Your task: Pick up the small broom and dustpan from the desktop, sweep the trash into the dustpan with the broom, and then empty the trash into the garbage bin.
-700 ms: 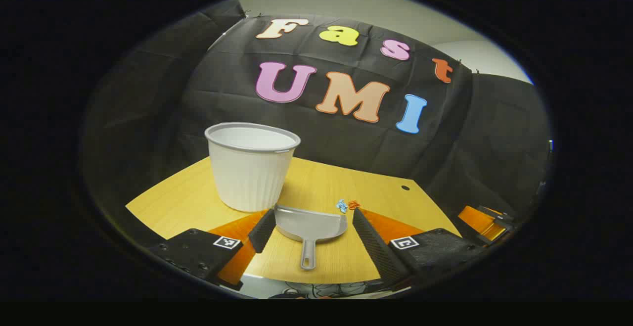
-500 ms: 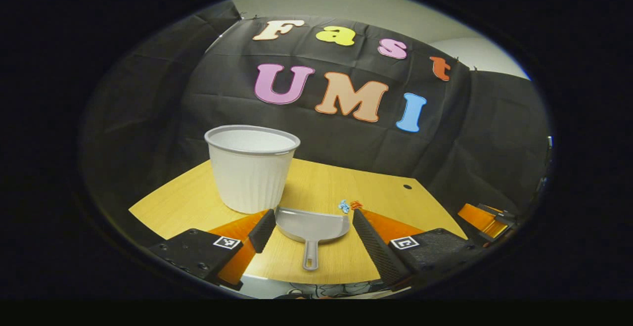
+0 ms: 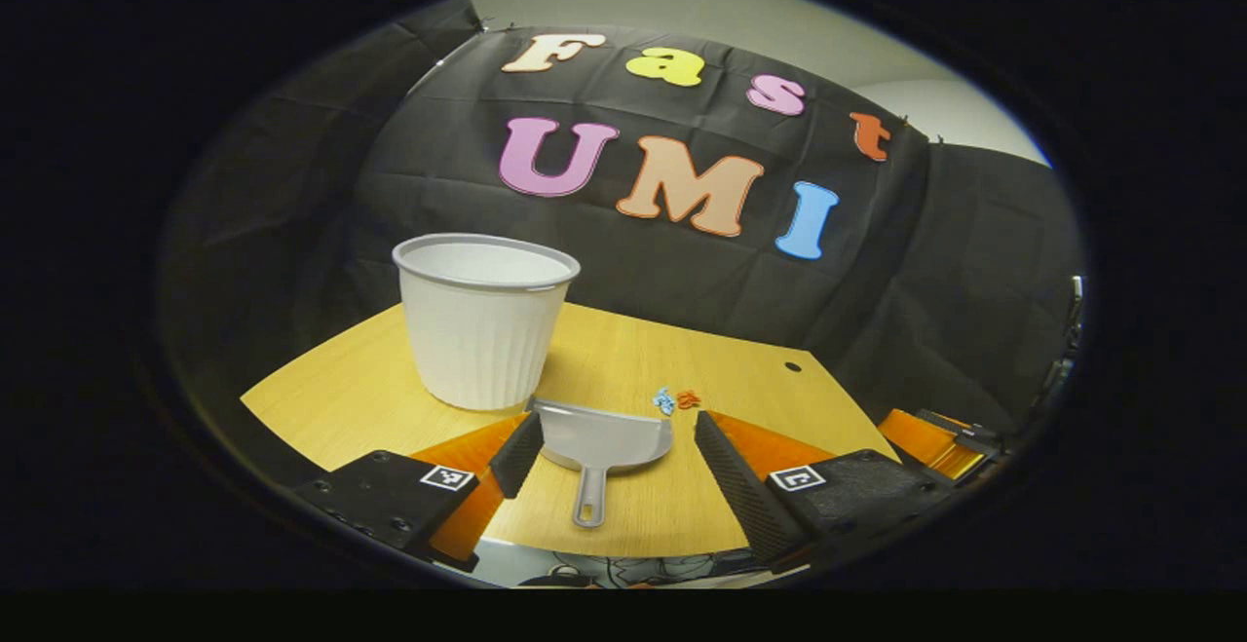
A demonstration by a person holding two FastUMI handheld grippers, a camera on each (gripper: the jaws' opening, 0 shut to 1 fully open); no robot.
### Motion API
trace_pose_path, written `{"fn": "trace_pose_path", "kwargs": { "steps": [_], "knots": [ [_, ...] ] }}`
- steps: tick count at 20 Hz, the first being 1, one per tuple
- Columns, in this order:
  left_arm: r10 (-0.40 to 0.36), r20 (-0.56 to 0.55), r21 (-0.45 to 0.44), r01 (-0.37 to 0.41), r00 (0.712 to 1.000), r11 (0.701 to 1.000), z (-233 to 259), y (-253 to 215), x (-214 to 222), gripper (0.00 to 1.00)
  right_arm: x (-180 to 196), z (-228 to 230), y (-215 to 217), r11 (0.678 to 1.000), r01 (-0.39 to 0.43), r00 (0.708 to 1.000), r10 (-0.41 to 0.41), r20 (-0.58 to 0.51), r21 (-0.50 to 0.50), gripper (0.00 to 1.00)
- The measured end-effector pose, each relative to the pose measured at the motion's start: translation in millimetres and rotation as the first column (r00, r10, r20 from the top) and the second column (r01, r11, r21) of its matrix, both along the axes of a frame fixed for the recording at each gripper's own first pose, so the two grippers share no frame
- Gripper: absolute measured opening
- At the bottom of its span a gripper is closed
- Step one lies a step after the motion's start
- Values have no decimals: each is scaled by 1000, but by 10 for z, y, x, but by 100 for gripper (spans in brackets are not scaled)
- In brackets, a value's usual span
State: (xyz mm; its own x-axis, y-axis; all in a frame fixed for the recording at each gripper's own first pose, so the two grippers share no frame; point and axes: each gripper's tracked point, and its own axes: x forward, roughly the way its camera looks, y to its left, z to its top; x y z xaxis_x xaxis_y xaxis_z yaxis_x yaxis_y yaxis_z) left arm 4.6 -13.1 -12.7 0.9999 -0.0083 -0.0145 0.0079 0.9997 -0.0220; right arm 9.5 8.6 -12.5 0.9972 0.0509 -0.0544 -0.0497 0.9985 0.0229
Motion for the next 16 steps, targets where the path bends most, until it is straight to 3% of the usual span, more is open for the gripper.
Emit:
{"fn": "trace_pose_path", "kwargs": {
  "steps": [16],
  "knots": [
    [-15,-68,32,17,998,999,-160,-40,159,94,140,-60,21,1000,0,999,-1,-42,-10,99]
  ]
}}
